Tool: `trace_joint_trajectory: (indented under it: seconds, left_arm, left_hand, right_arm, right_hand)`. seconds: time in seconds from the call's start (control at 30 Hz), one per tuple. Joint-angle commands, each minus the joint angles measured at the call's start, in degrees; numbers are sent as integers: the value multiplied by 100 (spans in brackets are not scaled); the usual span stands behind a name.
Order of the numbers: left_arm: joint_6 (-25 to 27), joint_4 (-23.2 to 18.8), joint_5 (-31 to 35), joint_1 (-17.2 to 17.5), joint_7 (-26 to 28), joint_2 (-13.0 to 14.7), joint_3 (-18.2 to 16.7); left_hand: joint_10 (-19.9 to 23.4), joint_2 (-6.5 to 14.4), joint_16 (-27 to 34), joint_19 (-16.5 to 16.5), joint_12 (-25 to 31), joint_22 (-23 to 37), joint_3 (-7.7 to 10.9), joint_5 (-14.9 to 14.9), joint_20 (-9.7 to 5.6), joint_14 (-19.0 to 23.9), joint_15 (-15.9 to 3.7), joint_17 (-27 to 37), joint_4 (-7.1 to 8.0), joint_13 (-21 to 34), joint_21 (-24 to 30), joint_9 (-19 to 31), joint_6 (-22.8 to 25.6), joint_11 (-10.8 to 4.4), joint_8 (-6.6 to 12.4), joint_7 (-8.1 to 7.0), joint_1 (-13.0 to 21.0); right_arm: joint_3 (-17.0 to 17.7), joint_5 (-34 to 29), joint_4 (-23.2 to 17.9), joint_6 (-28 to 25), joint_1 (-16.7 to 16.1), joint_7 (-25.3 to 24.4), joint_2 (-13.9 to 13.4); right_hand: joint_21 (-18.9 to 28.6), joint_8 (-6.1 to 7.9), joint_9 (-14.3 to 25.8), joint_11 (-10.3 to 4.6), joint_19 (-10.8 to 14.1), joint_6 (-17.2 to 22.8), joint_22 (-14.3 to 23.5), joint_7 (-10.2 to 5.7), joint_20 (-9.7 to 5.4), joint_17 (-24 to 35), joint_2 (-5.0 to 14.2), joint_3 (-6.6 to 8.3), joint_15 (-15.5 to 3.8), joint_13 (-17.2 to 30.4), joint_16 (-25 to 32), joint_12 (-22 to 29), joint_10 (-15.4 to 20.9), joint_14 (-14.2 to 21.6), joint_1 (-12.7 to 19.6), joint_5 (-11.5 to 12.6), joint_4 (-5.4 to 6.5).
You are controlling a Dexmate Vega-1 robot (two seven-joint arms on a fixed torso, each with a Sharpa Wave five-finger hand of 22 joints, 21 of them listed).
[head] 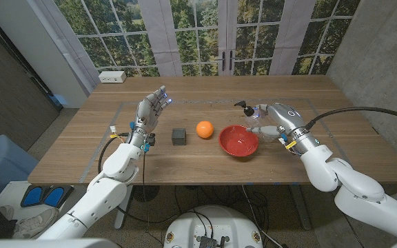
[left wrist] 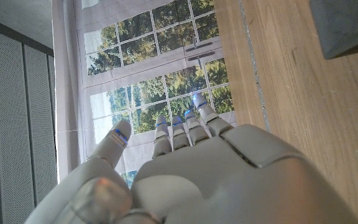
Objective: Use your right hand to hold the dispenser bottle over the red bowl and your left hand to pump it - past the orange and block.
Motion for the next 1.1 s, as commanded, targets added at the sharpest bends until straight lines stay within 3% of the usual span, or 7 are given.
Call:
trace_joint_trajectory:
  seconds: [0.03,0.37,0.7,0.87,0.97,1.1]
  left_arm:
    - [63,-233,542,-6,252,17,100]
    - [-16,-192,1054,-250,368,-94,244]
    - [353,-298,1639,-595,403,35,428]
    - [453,-308,1768,-758,303,81,527]
    - [416,-266,1817,-831,257,67,580]
    - [514,-317,1923,-881,239,129,611]
  left_hand:
    - [-15,319,-16,-11,-4,9,-8,-17,1,-26,-5,10,-49,23,-27,12,-12,16,-14,-29,5]
    - [-16,316,-9,-11,5,10,-36,-20,-5,-35,-11,4,-95,22,-53,11,-6,22,-7,-35,27]
    - [-50,315,-19,-66,2,10,-80,-25,9,-103,-3,7,-134,22,-109,10,-31,1,-12,-60,38]
    - [-108,256,-34,-177,-6,10,-148,-35,45,-201,-16,8,-174,22,-189,8,-44,-18,-11,-151,24]
    - [-154,208,-39,-242,-10,10,-183,-35,76,-259,-19,8,-195,21,-244,5,-113,-55,-34,-227,0]
    - [-150,55,-32,-276,14,10,-279,-35,65,-319,-56,-1,-274,15,-338,-7,-354,-252,-66,-144,-56]
  right_arm:
    - [-9,-87,54,15,-30,-114,-90]
    - [-90,-136,59,-175,90,125,-135]
    - [-163,-173,67,-240,137,123,-162]
    - [-170,-97,86,-225,168,126,-156]
    - [-201,-105,118,-200,191,66,-141]
    - [-245,-101,155,-174,228,58,-144]
  right_hand:
    - [26,-10,16,-819,-17,2080,-1,-1501,-854,14,1234,-15,-675,25,-12,-5,887,-13,1293,44,-6]
    - [39,-28,30,-817,-33,2090,-3,-1502,-852,18,1240,-52,-678,56,-30,-32,897,-5,1312,58,10]
    - [49,-43,44,-819,-45,2088,-4,-1502,-854,21,1244,-81,-673,66,-45,-63,897,-3,1329,68,22]
    - [54,-47,58,-816,-54,2091,-5,-1503,-853,20,1247,-101,-672,86,-59,-70,911,-6,1341,77,31]
    - [57,-48,61,-816,-55,2094,-5,-1502,-853,21,1252,-105,-672,92,-62,-74,911,-5,1348,80,33]
    - [63,-49,75,-816,-58,2092,-5,-1503,-852,21,1254,-118,-675,102,-70,-83,914,-2,1358,85,40]
